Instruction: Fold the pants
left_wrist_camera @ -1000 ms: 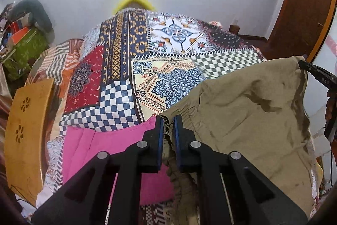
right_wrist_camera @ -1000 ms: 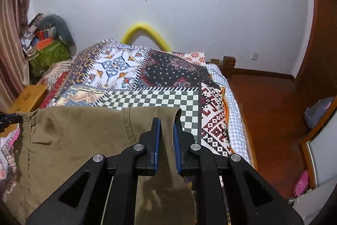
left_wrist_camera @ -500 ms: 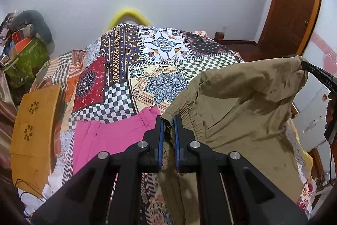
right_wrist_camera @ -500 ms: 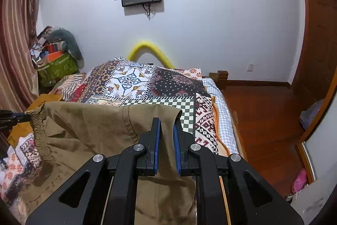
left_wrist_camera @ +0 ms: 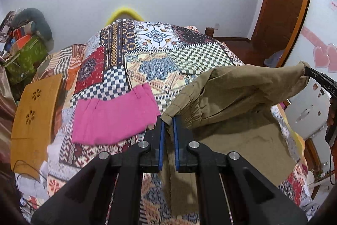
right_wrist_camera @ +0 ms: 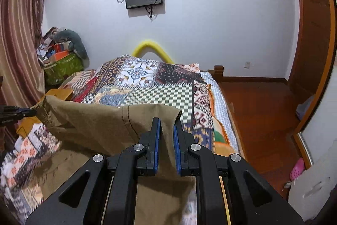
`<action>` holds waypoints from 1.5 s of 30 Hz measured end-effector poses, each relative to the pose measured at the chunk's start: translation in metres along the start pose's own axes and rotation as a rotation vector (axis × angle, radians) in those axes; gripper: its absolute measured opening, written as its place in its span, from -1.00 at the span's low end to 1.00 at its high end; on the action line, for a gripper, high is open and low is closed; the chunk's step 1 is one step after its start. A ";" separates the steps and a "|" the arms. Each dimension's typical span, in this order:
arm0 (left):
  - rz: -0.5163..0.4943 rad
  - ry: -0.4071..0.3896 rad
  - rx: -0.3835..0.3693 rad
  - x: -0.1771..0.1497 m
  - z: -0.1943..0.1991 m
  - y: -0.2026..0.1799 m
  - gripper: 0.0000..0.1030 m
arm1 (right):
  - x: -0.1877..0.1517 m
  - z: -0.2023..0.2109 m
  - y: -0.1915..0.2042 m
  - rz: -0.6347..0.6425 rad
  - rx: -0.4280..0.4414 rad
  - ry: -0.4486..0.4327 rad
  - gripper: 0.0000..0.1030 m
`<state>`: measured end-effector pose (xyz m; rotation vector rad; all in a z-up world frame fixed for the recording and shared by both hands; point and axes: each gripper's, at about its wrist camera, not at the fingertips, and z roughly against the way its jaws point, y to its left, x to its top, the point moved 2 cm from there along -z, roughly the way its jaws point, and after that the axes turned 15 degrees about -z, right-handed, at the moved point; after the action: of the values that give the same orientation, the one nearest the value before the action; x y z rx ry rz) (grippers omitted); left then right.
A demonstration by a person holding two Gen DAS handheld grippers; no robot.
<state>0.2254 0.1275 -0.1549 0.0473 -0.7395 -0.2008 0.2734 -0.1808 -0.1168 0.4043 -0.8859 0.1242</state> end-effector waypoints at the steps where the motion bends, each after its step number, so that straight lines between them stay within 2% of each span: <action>1: -0.002 0.002 -0.001 -0.004 0.001 -0.003 -0.86 | -0.005 0.004 -0.001 -0.007 0.002 0.004 -0.80; 7: -0.018 0.039 -0.016 -0.037 0.006 -0.018 -0.88 | -0.040 0.018 -0.012 -0.044 -0.003 0.048 -0.79; 10: -0.020 0.058 -0.022 -0.053 0.008 -0.023 -0.95 | -0.062 0.026 -0.016 -0.057 -0.005 0.075 -0.79; 17: -0.040 0.127 -0.050 -0.093 0.000 -0.036 -0.95 | -0.113 0.029 -0.020 -0.055 -0.036 0.162 -0.79; 23: -0.027 0.161 -0.059 -0.119 0.002 -0.039 -0.95 | -0.144 0.029 -0.034 -0.108 -0.046 0.241 -0.79; 29: -0.010 0.172 -0.050 -0.129 0.010 -0.038 -0.95 | -0.168 0.031 -0.042 -0.103 -0.071 0.310 -0.78; 36: -0.007 0.119 -0.040 -0.109 0.031 -0.045 -0.94 | -0.169 0.044 -0.046 -0.073 -0.131 0.308 -0.74; 39: -0.033 0.097 -0.043 -0.096 0.037 -0.057 -0.84 | -0.162 0.053 -0.051 -0.086 -0.143 0.282 -0.73; 40: -0.040 0.092 -0.046 -0.092 0.037 -0.061 -0.75 | -0.159 0.055 -0.052 -0.093 -0.142 0.275 -0.72; 42: -0.050 0.085 -0.055 -0.084 0.036 -0.070 -0.44 | -0.154 0.059 -0.054 -0.113 -0.134 0.258 -0.55; 43: -0.054 0.079 -0.055 -0.081 0.035 -0.074 -0.20 | -0.153 0.060 -0.055 -0.122 -0.131 0.250 -0.48; 44: -0.060 0.070 -0.049 -0.079 0.033 -0.078 -0.06 | -0.152 0.062 -0.056 -0.130 -0.128 0.242 -0.37; 45: -0.067 0.067 -0.041 -0.077 0.032 -0.081 -0.02 | -0.152 0.062 -0.055 -0.135 -0.125 0.238 -0.34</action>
<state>0.1352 0.0647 -0.1921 0.0401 -0.6669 -0.2770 0.1471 -0.2468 -0.2157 0.3242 -0.6261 -0.0076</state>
